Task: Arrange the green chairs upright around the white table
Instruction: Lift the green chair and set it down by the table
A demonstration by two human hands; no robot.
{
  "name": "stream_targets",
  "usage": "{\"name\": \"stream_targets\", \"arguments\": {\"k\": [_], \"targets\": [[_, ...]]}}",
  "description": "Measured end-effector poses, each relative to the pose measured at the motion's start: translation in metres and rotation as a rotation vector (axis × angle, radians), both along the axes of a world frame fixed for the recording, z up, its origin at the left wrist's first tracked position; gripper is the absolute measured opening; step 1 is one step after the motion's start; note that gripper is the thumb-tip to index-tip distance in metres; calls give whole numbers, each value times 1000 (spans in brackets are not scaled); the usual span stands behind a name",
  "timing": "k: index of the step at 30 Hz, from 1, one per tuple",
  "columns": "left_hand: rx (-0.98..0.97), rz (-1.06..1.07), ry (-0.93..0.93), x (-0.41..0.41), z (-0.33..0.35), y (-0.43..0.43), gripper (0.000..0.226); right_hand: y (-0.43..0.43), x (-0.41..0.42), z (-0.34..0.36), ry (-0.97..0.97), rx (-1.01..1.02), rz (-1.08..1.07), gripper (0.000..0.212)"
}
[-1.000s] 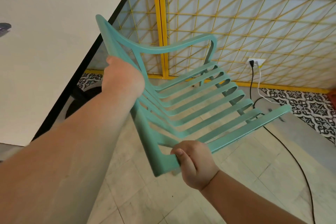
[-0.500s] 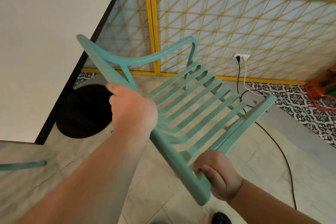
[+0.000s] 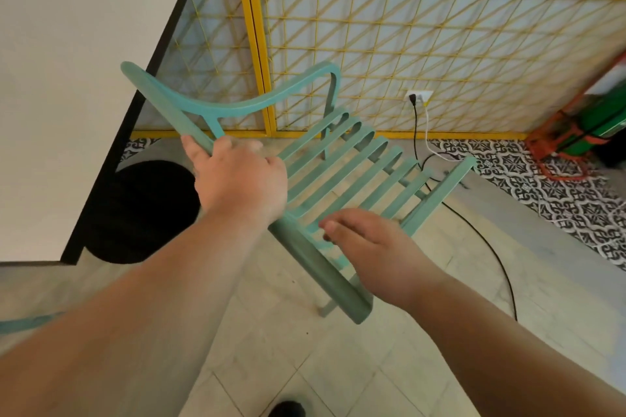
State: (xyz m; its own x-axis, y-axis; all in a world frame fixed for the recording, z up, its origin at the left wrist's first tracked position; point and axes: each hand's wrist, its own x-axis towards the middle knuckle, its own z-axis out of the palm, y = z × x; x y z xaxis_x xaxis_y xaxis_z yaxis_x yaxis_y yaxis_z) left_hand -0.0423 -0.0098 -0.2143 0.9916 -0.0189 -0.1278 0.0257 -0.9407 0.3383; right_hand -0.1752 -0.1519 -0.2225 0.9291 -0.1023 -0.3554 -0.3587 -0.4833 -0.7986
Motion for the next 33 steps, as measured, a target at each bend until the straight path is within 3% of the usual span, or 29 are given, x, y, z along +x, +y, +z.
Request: {"name": "stream_targets", "arguments": {"k": [7, 12, 16, 20, 24, 28, 33], "targets": [[-87, 65, -6, 2, -4, -1, 45, 54, 6, 39, 65, -127, 121, 35], [-60, 79, -3, 5, -5, -2, 41, 78, -3, 19, -62, -534, 157, 37], [87, 13, 19, 9, -7, 0, 45, 79, 5, 16, -10, -489, 95, 27], [503, -294, 129, 20, 0, -4, 73, 81, 5, 15, 1, -575, 87, 24], [350, -865, 72, 58, 9, 37, 71, 82, 6, 11, 23, -569, 50, 26], [453, -970, -239, 104, 1, 70, 87, 81, 7, 9, 7, -547, 13, 30], [320, -916, -477, 92, -19, 70, 63, 79, 4, 10, 0, -539, -7, 30]]}}
